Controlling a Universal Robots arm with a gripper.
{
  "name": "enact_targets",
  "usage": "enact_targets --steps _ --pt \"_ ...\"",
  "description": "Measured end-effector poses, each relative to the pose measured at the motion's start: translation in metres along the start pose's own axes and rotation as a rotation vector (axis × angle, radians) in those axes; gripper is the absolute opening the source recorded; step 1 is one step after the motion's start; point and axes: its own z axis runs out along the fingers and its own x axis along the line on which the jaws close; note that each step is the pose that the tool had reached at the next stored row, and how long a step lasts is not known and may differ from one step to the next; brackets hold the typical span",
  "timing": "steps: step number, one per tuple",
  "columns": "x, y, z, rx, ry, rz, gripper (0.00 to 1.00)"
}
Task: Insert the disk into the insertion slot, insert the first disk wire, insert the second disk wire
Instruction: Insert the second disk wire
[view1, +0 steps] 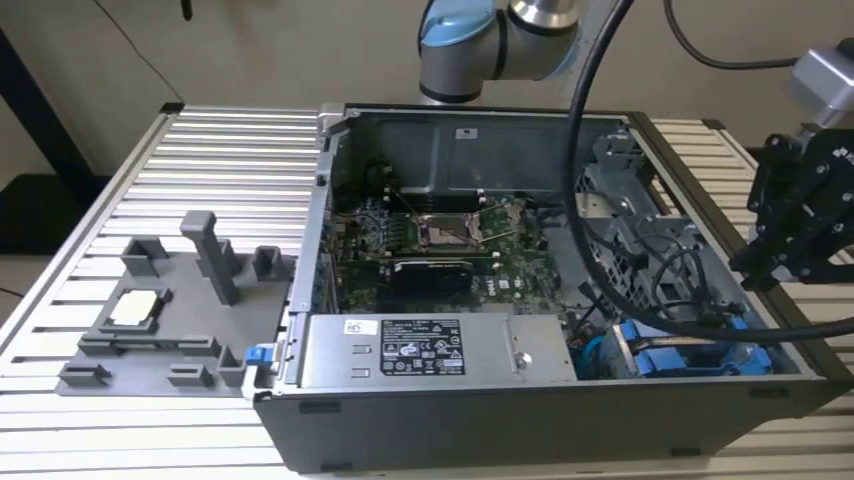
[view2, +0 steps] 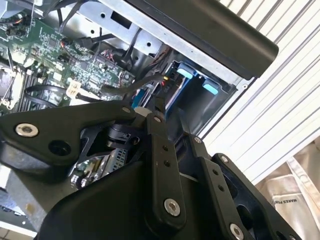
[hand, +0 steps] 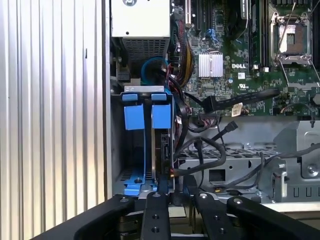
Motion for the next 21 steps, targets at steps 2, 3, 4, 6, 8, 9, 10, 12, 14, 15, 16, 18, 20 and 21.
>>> enact_targets --steps 2,3,4,6,8,9,10,12,14,15,16,18,20,21 --pt "-0.0047 0.0 0.0002 0.0001 0.0001 0.0 0.27" --pt "-0.0073 0.0001 0.0005 0.0 -0.0001 0.0 0.27" --pt "-0.0101 0.0001 0.0005 0.0001 0.0002 0.0 0.27" --pt "-0.0158 0.0002 0.0009 0.0 0.0 0.0 0.27" --pt "-0.0214 0.0003 0.0013 0.0001 0.0 0.0 0.27" --pt "-0.0243 0.0004 0.0014 0.0 0.0001 0.0 0.27" --pt "-0.0272 0.0004 0.0016 0.0001 0.0001 0.0 0.27" --pt "-0.032 0.0005 0.0019 0.0001 0.0001 0.0 0.27" --pt "-0.0326 0.0018 0.0021 0.0001 -0.0001 0.0 0.27" --pt "-0.0326 0.0032 0.0021 0.0001 0.0001 0.0 0.27" --pt "-0.0326 0.0048 0.0022 0.0001 0.0001 0.0 0.27" --pt "-0.0325 0.0095 0.0025 0.0004 0.0001 0.0 0.27" --pt "-0.0324 0.015 0.0029 0.001 0.0001 0.0 0.27" --pt "-0.0323 0.018 0.0031 0.0014 0.0001 0.0 0.27"
